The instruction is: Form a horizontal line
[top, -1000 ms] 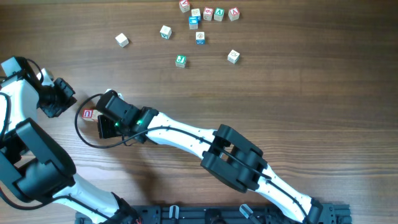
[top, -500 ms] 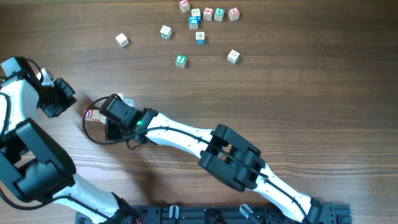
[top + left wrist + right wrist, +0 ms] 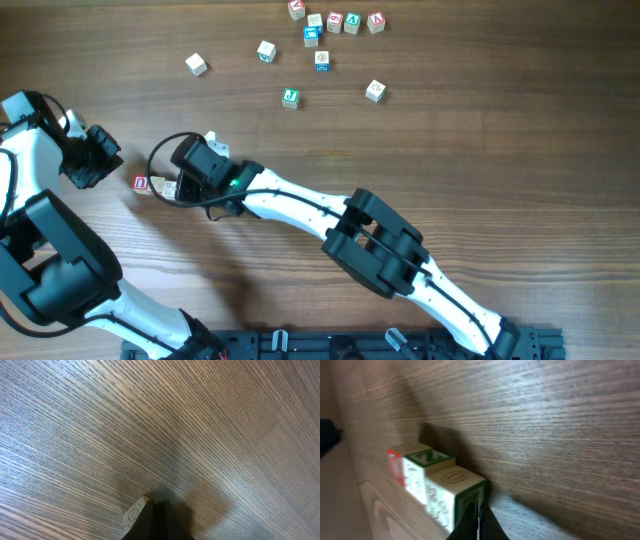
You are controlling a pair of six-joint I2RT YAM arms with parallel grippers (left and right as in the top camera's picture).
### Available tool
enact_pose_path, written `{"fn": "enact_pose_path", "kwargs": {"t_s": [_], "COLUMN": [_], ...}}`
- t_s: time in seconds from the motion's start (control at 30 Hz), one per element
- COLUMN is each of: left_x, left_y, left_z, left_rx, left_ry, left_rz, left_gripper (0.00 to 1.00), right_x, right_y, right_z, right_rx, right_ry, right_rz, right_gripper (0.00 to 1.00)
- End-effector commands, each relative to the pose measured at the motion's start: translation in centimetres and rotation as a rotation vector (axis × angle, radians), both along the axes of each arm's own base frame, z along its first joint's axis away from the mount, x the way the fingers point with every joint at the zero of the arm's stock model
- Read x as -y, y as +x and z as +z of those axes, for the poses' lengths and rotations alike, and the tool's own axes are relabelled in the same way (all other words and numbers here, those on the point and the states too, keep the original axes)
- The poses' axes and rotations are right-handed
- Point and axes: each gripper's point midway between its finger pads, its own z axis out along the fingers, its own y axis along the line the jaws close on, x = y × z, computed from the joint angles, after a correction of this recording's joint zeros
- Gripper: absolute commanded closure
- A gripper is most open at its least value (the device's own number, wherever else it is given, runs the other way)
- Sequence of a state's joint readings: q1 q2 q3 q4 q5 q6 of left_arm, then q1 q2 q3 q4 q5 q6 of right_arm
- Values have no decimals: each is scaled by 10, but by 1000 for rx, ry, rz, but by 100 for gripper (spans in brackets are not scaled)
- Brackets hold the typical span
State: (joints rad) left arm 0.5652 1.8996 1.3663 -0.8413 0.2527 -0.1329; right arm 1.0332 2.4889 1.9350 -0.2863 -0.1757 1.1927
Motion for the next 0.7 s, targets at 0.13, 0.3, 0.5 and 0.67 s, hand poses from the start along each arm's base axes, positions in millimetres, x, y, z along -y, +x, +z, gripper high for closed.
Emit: {"fn": "enact_pose_path", "kwargs": {"t_s": [0.13,0.3,0.5,0.67], "left_x": [-3,-3,-3,-3], "left_y": [4,4,4,4], "left_z": [7,7,7,7], "left_rx": [28,28,28,28], "left_ry": [8,8,8,8], "left_rz": [-14,-14,-14,-14], "left_gripper": [96,96,96,96], "right_x": [-4,-8,-12,-13], "right_y": [-4,-3,-3,-2], "right_z": [-13,-10,-8,-8], "right_rx": [-7,15,26,31], "right_ry": [-1,15,33,37], "right_rz": [12,34,53,55], "right_gripper": [95,95,95,96]}}
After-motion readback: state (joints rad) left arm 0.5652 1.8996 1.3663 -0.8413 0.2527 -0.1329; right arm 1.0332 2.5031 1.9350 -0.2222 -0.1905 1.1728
